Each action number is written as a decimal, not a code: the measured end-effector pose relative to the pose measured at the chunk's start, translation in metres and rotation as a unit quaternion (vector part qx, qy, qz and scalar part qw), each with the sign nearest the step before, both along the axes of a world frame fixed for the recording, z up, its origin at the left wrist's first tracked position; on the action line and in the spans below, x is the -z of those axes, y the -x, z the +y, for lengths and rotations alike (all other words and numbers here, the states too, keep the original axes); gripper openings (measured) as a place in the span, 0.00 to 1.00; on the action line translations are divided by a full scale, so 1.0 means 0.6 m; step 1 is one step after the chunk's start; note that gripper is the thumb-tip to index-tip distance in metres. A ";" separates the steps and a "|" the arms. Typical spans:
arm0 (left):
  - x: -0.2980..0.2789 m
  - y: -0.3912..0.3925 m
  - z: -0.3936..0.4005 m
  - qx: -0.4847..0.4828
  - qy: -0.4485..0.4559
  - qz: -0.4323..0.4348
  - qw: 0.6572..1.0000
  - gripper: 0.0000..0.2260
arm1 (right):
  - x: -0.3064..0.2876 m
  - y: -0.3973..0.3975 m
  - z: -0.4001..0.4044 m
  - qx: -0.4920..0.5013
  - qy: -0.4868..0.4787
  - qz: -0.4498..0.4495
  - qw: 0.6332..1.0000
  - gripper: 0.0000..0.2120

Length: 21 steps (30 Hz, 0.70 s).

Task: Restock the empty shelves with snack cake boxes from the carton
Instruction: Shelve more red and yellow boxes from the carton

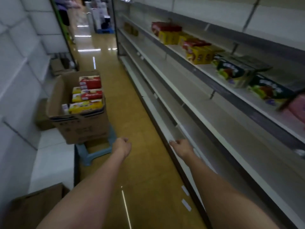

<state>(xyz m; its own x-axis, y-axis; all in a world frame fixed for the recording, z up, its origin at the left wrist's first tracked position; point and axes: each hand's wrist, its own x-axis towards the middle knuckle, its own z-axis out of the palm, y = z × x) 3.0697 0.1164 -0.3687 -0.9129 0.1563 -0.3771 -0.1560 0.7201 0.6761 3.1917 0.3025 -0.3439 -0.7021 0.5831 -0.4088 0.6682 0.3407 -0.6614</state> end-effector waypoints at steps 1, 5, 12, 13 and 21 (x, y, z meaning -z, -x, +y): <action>0.002 0.024 -0.021 -0.016 0.009 -0.001 1.000 0.14 | 0.001 0.031 -0.017 -0.013 -0.003 -0.005 1.000 0.26; 0.016 0.111 -0.120 -0.056 0.037 -0.005 0.998 0.13 | 0.022 0.162 -0.097 -0.070 0.008 -0.027 0.997 0.28; 0.047 0.205 -0.232 -0.146 0.021 -0.024 0.989 0.12 | 0.063 0.332 -0.193 -0.126 0.020 -0.054 0.990 0.28; 0.051 0.220 -0.242 -0.158 0.017 -0.028 0.987 0.12 | 0.070 0.354 -0.201 -0.132 0.022 -0.055 0.989 0.28; 0.073 0.362 -0.260 -0.232 0.004 -0.040 0.972 0.15 | 0.104 0.547 -0.215 -0.169 0.034 -0.050 0.984 0.28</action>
<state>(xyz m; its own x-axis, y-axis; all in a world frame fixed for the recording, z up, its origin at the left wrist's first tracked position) 2.8525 -0.0396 -0.4127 -0.8525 -0.2685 -0.4485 -0.5165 0.5647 0.6437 2.8636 0.1738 -0.4065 -0.8055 0.2920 -0.5157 0.5870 0.5129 -0.6264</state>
